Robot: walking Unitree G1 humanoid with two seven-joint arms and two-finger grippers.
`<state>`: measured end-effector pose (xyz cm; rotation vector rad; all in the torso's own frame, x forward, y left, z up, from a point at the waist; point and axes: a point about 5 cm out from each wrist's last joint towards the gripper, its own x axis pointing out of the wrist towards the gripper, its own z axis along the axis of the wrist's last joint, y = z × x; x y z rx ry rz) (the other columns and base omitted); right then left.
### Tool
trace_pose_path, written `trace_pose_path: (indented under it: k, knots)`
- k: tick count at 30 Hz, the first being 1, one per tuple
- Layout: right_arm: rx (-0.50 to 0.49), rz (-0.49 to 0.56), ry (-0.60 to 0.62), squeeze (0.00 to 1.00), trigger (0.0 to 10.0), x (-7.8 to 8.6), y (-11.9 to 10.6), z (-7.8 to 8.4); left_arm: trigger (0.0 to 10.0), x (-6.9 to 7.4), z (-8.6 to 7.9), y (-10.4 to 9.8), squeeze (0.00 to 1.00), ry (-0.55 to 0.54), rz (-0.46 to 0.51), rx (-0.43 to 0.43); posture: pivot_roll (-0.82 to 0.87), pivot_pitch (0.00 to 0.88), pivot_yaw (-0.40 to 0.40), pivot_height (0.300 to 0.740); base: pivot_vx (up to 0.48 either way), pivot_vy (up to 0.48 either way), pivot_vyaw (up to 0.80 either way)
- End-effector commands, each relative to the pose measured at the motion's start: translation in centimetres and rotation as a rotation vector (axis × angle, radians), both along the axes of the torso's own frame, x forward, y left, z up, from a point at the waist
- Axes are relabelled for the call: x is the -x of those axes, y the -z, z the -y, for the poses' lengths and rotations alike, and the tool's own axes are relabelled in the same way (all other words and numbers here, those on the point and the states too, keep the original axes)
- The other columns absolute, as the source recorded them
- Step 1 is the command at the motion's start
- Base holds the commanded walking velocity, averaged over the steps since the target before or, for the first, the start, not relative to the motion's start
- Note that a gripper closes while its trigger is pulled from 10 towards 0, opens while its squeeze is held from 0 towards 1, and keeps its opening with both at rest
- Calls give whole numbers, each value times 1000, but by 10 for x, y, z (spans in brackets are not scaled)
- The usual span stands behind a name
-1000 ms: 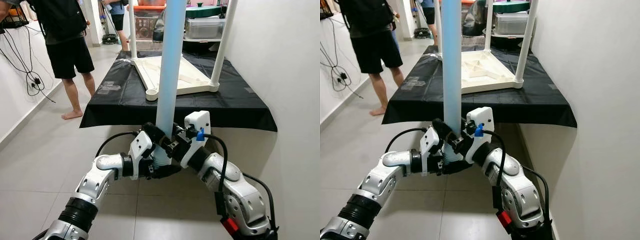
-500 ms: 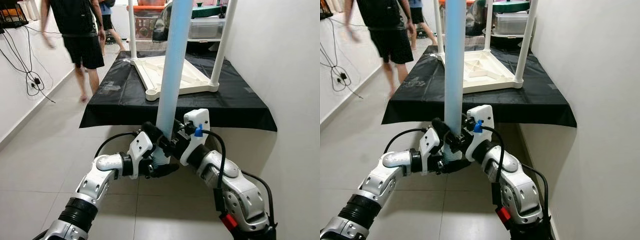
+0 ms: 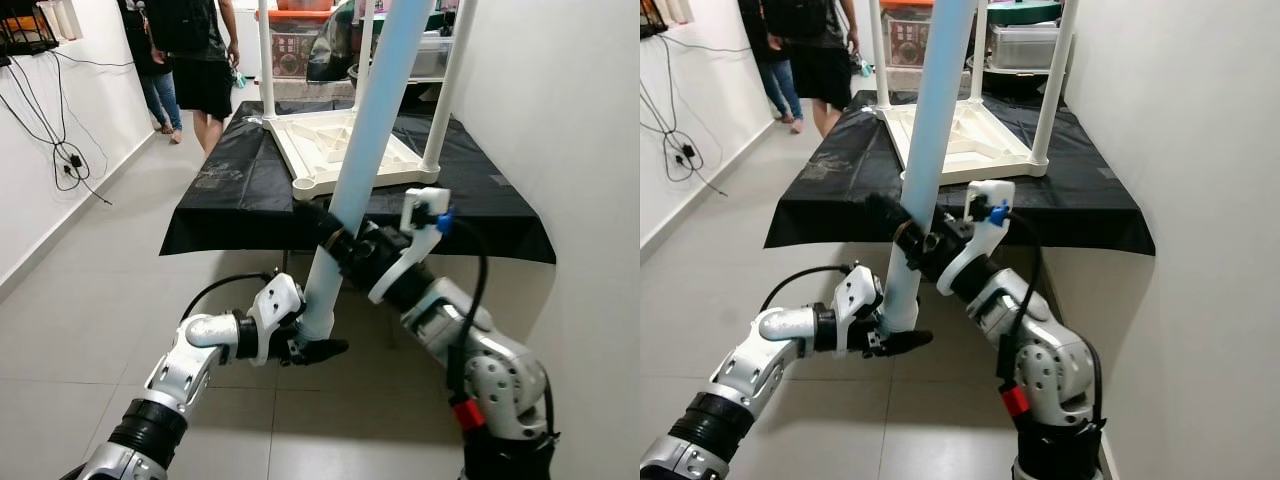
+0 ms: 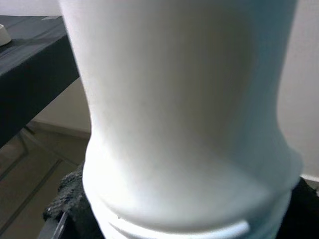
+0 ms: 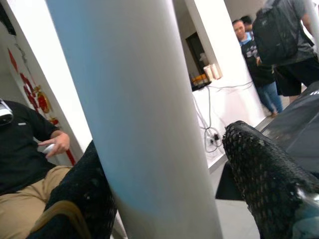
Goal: Building children table
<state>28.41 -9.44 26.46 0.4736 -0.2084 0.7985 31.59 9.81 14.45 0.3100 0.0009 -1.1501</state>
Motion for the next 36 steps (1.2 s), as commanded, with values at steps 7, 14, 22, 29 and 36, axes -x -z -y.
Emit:
trace_pose_path:
  k: [7,14,22,29,36]
  knots:
    - [103,-4,61,0,0,-6,5,8,10000,1,-4,3,0,23,19,-50,24,0,-45,740,0,0,0]
    - [151,-16,75,0,0,-5,12,7,10000,2,-6,4,0,26,33,-72,25,0,-44,740,0,0,0]
    - [171,-14,112,0,0,-5,14,11,10000,0,-12,-5,1000,15,48,-23,26,0,-44,740,0,0,0]
    - [178,-13,115,0,0,-6,16,11,10000,-2,-12,-15,1000,9,51,25,27,0,-46,740,0,0,0]
    - [170,3,98,0,0,-6,13,8,10000,-5,-14,-9,0,-31,35,-11,28,0,-46,740,0,0,0]
